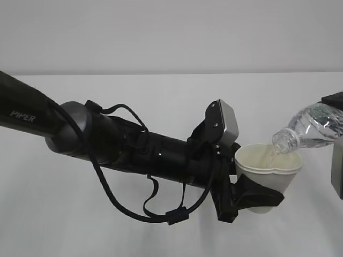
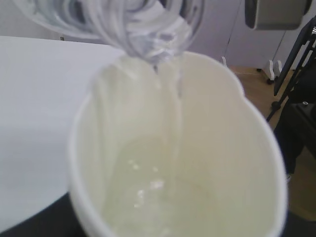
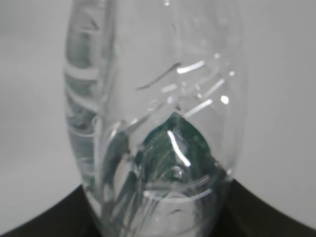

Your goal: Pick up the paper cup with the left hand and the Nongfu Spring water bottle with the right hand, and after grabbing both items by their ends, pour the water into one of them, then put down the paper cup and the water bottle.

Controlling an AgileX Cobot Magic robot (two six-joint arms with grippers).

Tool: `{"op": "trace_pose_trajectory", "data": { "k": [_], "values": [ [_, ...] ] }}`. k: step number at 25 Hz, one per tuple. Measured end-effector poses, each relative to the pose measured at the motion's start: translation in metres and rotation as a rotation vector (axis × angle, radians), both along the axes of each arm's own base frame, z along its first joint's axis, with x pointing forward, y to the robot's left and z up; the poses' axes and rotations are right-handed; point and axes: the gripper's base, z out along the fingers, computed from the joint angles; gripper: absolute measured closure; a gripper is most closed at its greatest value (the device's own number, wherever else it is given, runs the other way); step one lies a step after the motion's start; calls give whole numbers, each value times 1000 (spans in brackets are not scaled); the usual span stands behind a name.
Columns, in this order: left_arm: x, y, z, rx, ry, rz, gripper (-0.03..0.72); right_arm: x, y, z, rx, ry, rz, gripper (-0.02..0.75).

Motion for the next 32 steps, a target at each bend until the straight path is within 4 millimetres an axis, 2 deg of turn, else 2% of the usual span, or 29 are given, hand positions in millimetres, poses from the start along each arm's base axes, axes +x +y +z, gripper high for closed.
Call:
{"op": "trace_pose_trajectory", "data": {
  "k": [32],
  "values": [
    [0, 0, 0, 3, -2, -3, 295, 0, 0, 0, 0, -2, -1, 393]
  ]
}}
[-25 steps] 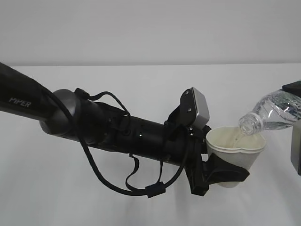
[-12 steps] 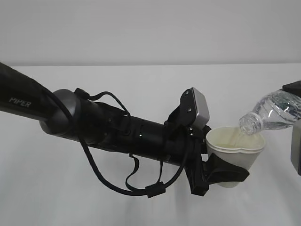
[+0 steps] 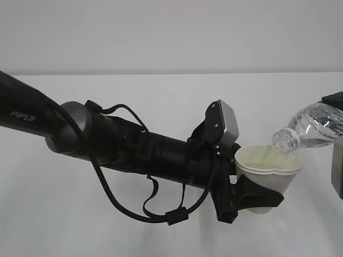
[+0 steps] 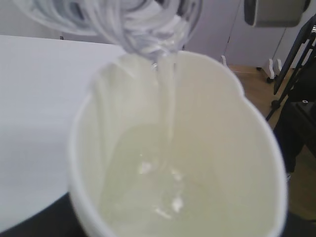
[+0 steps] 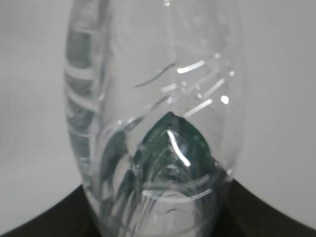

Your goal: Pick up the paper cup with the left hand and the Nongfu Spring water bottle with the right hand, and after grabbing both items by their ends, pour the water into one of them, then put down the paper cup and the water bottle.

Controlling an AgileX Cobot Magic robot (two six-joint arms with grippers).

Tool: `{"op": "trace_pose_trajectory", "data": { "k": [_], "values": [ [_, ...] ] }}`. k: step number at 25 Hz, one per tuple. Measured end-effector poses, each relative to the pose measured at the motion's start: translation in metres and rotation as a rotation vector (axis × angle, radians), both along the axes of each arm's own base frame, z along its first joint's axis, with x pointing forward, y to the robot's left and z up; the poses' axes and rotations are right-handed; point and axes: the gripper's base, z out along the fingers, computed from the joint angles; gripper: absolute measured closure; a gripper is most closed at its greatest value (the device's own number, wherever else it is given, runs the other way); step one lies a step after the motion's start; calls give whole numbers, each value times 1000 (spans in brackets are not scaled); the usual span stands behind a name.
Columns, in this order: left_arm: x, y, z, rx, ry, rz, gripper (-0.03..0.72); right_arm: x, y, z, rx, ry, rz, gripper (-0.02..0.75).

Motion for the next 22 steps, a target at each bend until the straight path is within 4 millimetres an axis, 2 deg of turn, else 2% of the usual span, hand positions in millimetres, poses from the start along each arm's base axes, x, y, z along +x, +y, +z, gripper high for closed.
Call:
{"op": "trace_pose_trajectory", "data": {
  "k": [22],
  "values": [
    [0, 0, 0, 1, -1, -2, 295, 0, 0, 0, -9, -2, 3, 393]
  ]
}}
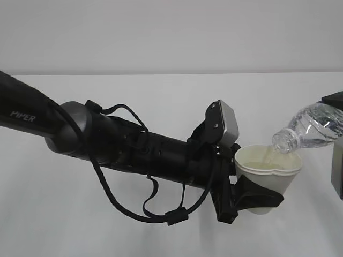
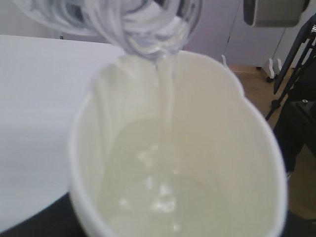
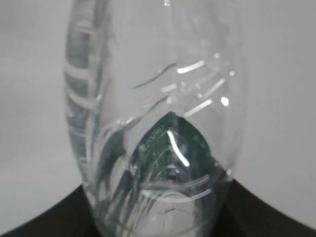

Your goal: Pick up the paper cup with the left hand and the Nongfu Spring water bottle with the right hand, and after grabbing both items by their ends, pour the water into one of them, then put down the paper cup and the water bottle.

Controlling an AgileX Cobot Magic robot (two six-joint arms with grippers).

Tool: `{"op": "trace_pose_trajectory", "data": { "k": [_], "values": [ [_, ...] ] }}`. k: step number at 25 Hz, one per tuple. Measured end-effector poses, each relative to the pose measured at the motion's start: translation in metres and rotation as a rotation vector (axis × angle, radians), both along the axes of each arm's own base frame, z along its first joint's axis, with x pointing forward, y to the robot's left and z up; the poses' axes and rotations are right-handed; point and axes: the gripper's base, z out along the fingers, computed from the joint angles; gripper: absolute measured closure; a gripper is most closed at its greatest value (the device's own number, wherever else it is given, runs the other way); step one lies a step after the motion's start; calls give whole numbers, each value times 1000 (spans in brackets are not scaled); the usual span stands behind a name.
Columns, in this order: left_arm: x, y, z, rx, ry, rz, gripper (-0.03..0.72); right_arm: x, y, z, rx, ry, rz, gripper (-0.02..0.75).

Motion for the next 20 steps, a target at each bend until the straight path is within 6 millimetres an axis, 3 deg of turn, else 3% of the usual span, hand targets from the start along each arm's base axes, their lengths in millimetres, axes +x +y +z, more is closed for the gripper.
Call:
{"op": "trace_pose_trajectory", "data": {
  "k": [20],
  "values": [
    [0, 0, 0, 3, -3, -5, 295, 0, 0, 0, -6, -1, 3, 393]
  ]
}}
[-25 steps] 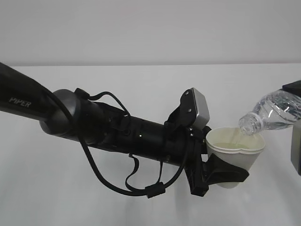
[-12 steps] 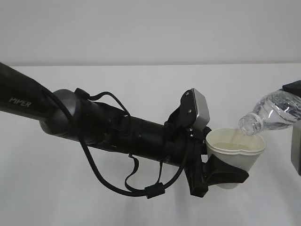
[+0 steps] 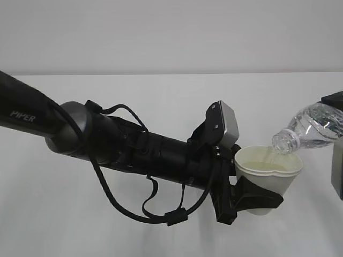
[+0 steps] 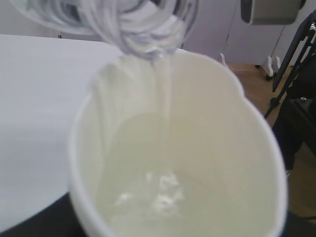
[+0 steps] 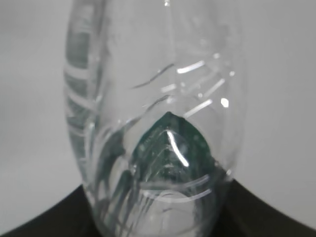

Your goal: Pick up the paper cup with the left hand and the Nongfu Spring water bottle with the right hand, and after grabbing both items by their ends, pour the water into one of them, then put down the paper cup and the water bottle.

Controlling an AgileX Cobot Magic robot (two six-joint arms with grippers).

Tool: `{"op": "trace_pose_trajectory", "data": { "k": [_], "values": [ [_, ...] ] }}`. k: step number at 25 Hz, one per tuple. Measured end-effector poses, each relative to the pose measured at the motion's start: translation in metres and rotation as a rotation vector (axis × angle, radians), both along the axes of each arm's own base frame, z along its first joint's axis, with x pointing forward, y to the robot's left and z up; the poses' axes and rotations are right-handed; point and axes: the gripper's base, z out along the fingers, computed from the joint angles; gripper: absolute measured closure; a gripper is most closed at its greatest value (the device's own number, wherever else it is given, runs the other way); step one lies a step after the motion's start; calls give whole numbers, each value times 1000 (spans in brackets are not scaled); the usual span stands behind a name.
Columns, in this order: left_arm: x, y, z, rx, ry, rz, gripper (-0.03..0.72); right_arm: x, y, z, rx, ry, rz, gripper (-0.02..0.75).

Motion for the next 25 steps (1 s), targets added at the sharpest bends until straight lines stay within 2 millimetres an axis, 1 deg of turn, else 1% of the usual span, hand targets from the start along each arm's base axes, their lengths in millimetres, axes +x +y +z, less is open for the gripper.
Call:
{"op": "trace_pose_trajectory", "data": {
  "k": [25],
  "values": [
    [0, 0, 0, 0, 0, -1, 295, 0, 0, 0, 0, -1, 0, 394]
  ]
}}
